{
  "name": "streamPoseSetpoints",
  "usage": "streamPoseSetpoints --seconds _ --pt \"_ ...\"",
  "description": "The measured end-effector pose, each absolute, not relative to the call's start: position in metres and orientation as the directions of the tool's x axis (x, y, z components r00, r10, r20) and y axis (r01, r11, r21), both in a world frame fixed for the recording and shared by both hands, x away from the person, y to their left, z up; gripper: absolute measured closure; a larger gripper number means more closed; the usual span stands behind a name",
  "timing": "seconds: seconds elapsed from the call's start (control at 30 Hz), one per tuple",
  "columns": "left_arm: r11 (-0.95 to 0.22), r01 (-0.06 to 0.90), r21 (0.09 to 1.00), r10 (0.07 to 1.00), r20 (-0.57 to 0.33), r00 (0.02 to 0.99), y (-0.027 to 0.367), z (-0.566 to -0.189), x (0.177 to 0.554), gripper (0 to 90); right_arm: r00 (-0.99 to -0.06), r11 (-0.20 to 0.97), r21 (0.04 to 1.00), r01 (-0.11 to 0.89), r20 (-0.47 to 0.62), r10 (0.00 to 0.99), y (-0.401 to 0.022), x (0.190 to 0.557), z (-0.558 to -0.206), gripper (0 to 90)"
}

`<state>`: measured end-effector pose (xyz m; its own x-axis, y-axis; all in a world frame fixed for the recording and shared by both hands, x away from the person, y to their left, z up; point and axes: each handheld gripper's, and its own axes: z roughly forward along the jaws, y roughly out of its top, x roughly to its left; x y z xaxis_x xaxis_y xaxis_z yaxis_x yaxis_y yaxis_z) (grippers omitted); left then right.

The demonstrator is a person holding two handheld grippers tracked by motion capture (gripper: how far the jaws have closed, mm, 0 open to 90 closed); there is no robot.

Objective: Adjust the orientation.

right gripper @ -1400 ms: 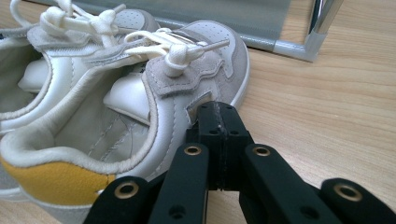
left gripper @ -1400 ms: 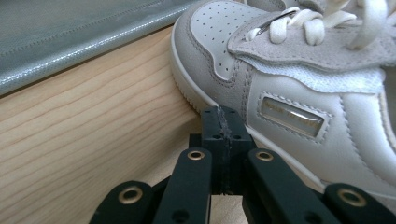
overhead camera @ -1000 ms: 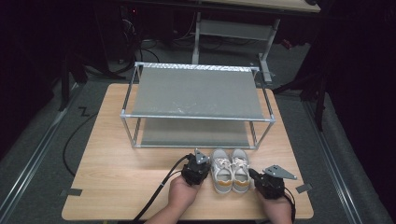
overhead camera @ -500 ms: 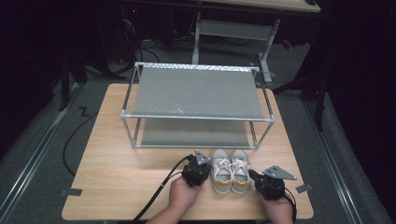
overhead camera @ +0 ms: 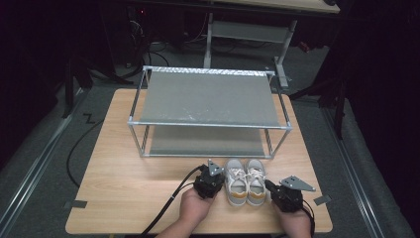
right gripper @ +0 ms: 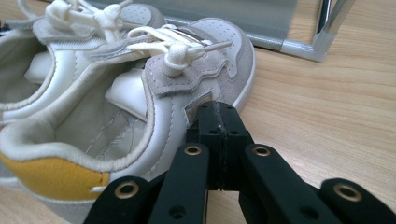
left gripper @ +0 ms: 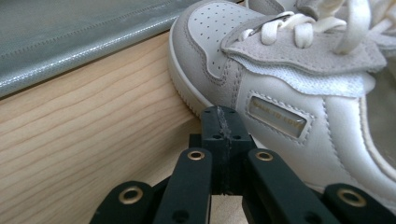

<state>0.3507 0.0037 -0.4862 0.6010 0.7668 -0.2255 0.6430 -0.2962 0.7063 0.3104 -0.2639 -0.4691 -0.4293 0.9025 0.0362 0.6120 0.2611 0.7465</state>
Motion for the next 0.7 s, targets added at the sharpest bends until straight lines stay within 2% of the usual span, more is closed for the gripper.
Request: streamPoseSetpoints --seconds 0.17,0.3,0.4,0.47,0.7 --pt "-0.303 0.635 0.711 0.768 -0.213 0.604 0.003 -0.487 0.35 89.9 -0.436 0.26 0.749 0.609 0.042 0.899 -0.265 0.311 -0.47 90.0" --pt "-0.289 0.649 0.704 0.764 -0.239 0.6 0.006 -0.487 0.352 89.8 -0.437 0.264 0.749 0.608 0.039 0.898 -0.266 0.312 -0.47 90.0" --pt "-0.27 0.642 0.718 0.77 -0.24 0.592 0.012 -0.486 0.351 84.6 -0.429 0.248 0.755 0.607 0.049 0.902 -0.269 0.313 -0.469 90.0" --pt "-0.264 0.633 0.728 0.775 -0.231 0.588 0.02 -0.484 0.35 87.3 -0.432 0.25 0.765 0.594 0.04 0.901 -0.268 0.313 -0.466 90.0" --pt "-0.295 0.587 0.754 0.789 -0.154 0.595 0.06 -0.474 0.341 87.3 -0.43 0.26 0.767 0.587 0.024 0.902 -0.27 0.313 -0.466 90.0"
